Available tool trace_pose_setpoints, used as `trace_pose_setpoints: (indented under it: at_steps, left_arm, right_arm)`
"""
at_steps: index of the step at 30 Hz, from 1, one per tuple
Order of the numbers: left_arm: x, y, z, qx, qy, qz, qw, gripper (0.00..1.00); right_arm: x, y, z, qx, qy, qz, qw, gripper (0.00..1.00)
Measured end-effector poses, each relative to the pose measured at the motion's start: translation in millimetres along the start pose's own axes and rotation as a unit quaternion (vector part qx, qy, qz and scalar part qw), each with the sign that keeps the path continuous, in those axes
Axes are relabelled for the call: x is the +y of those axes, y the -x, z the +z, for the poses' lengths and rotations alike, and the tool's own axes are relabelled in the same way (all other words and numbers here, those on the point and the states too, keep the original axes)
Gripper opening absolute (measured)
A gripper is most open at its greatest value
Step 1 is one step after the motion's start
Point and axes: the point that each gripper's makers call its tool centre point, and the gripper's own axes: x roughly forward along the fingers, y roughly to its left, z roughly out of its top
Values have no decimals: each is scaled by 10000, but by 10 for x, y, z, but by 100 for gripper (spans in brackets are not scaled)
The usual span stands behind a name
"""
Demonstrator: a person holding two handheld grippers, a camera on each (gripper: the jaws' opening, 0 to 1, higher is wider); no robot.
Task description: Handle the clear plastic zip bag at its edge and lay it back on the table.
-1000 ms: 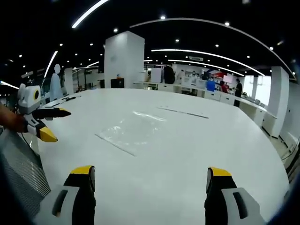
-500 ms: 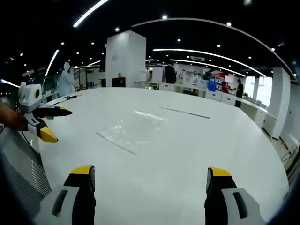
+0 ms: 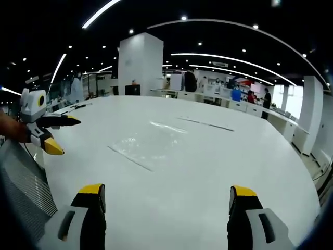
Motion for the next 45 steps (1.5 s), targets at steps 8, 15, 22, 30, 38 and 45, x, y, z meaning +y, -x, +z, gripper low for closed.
trace_pose_setpoints:
  at_steps: [8, 15, 22, 30, 38, 45]
  left_arm:
    - [20, 5, 18, 1, -87, -19, 10000, 95]
    - [68, 20, 25, 12, -134, 29, 9999, 94]
    - [77, 15, 20, 104, -316, -38, 9994, 92]
    - [60, -25, 15, 405, -820, -232, 9955, 83]
    - [113, -116, -50, 905, -1717, -450, 9800, 76]
    - [156, -197, -49, 1239, -2318, -689, 9624, 62]
  right_arm:
    - [7, 21, 21, -8, 6, -16, 10000, 100]
    - [22, 32, 28, 5, 39, 8, 10000, 100]
    - [29, 26, 31, -12, 47, 28, 10000, 100]
    - [31, 42, 64, -47, 54, 16, 10000, 100]
    - [27, 24, 39, -15, 88, 24, 10000, 99]
    - [33, 33, 42, 3, 92, 27, 10000, 99]
